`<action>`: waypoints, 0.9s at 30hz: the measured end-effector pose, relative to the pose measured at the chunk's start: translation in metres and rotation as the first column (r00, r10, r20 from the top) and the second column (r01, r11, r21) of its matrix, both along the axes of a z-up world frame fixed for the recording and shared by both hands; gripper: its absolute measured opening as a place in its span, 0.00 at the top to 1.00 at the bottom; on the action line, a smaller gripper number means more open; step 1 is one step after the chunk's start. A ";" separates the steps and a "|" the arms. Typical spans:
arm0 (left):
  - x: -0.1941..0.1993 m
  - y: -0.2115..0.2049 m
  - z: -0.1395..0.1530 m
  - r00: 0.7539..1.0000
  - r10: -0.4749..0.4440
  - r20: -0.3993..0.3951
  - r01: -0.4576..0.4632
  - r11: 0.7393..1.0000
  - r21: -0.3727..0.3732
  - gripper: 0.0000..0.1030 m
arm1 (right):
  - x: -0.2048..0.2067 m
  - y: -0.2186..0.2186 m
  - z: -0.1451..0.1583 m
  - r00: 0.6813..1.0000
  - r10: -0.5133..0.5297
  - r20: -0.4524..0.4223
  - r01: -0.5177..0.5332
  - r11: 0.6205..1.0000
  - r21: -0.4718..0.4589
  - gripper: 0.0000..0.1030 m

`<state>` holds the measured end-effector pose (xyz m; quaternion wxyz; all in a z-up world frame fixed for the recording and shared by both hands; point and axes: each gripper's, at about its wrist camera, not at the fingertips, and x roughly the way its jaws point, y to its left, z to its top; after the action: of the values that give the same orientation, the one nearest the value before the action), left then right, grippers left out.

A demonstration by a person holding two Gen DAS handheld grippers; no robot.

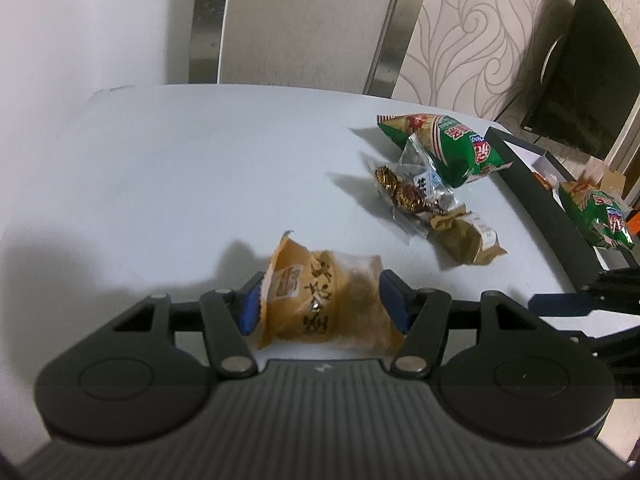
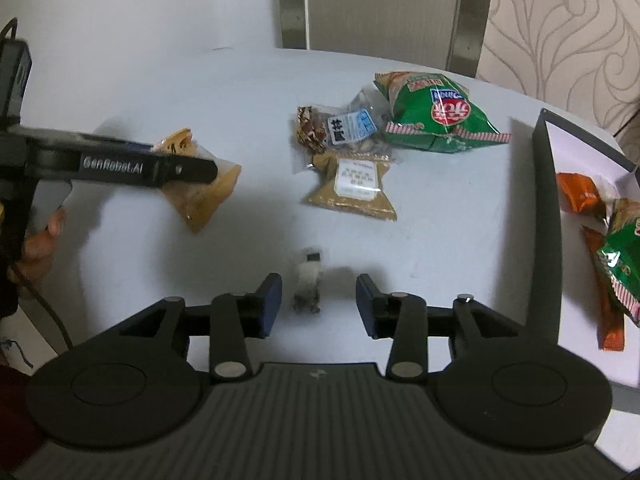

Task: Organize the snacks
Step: 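Grasp the small white wrapped candy with right tool while left tool holds the tan bag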

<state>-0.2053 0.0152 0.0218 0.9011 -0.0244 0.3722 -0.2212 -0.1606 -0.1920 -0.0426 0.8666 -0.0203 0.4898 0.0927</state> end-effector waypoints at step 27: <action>0.018 -0.026 -0.001 0.999 -0.019 0.034 0.018 0.999 0.034 0.50 | -0.002 -0.006 -0.005 0.999 0.042 -0.017 -0.042 0.999 -0.009 0.77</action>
<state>-0.1877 -0.0109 0.0209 0.9056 -0.0017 0.3605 -0.2236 -0.1621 -0.1979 -0.0479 0.8602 -0.0337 0.4971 0.1087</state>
